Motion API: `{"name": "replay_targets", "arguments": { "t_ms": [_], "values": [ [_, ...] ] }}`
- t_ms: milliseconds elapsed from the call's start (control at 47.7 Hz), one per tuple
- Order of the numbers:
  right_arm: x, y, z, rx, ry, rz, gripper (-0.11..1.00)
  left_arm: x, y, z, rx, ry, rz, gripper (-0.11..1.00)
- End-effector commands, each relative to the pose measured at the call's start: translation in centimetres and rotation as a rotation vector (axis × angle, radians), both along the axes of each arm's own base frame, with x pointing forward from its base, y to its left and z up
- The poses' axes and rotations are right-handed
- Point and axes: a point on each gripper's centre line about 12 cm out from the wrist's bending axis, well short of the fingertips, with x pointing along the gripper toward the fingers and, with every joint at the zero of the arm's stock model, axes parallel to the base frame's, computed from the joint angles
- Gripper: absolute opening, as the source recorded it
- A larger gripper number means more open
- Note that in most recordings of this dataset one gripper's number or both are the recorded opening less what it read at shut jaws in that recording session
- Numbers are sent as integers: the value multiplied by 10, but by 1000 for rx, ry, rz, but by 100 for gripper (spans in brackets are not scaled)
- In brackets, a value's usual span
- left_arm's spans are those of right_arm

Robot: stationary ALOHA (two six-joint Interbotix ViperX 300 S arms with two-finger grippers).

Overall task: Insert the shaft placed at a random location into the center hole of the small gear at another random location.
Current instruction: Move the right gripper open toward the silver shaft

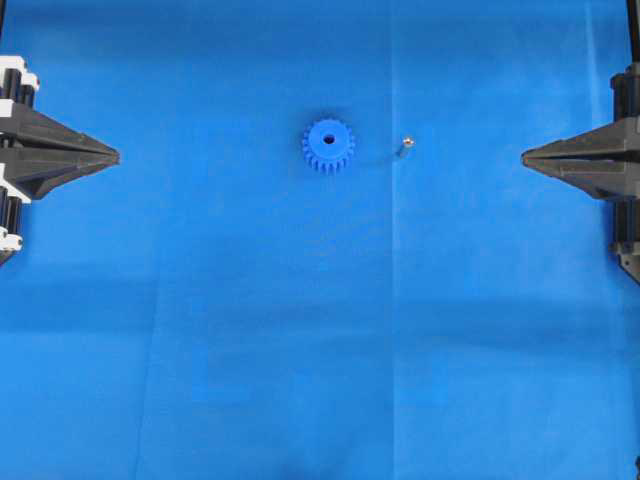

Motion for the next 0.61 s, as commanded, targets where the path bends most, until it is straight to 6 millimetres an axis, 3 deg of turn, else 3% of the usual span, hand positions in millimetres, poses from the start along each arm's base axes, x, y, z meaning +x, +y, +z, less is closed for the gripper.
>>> {"name": "replay_targets", "arguments": {
  "t_ms": [0, 126, 587],
  "values": [
    [2, 2, 5, -17, -11, 8, 0, -1, 0, 6, -5, -9, -2, 0],
    [4, 1, 3, -20, 12, 5, -6, -1, 0, 7, -6, -11, -2, 0],
    [31, -28, -34, 43, 101, -129, -2, -2, 0, 5, -6, -2, -2, 0]
  ]
}}
